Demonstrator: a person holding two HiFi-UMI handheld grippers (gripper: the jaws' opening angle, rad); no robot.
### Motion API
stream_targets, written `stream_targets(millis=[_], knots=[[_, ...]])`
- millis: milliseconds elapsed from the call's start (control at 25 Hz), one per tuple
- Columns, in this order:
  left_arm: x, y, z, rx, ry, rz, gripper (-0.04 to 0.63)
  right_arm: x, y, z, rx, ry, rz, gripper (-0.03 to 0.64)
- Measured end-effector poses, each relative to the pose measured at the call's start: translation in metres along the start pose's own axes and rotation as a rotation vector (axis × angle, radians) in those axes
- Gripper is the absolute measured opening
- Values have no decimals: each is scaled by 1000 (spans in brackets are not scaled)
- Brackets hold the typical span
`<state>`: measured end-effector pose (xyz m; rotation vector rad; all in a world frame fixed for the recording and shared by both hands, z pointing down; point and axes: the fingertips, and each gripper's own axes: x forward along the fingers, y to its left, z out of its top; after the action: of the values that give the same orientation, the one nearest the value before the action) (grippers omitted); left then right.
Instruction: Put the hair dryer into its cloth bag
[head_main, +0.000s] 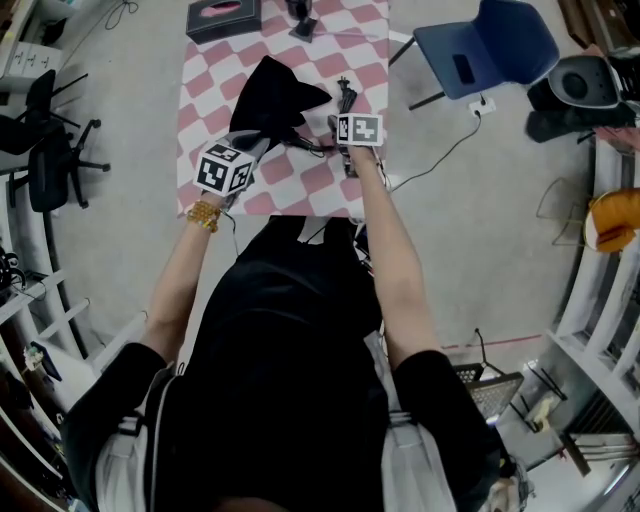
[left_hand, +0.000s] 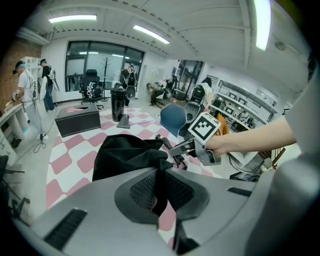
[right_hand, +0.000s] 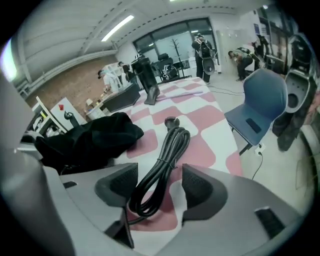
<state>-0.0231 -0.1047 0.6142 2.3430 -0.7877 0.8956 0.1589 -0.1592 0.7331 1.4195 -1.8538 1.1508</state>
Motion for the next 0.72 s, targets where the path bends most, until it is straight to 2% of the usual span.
stream_targets(millis=[120,200,320,440,600,720], knots=[[0,0,1,-5,-8,-1,29,13,6,2,-44,26,-30,261],[0,0,2,-11,-19,-1,29,15,14,3,-32,14,-5,232],[3,0,2,-40,-33,-6,29,8,6,-1,-22,10,-17,174],[8,1,3,-78,-40,-10,29,-6,14,-1,-60,-45,23,121],[4,10,13,-149,-77,-1,29,-33,39,5,-264,-177,93,110],[-2,20,24,-237,-112,-8,29,-66,71,12,-540,-250,144,104]])
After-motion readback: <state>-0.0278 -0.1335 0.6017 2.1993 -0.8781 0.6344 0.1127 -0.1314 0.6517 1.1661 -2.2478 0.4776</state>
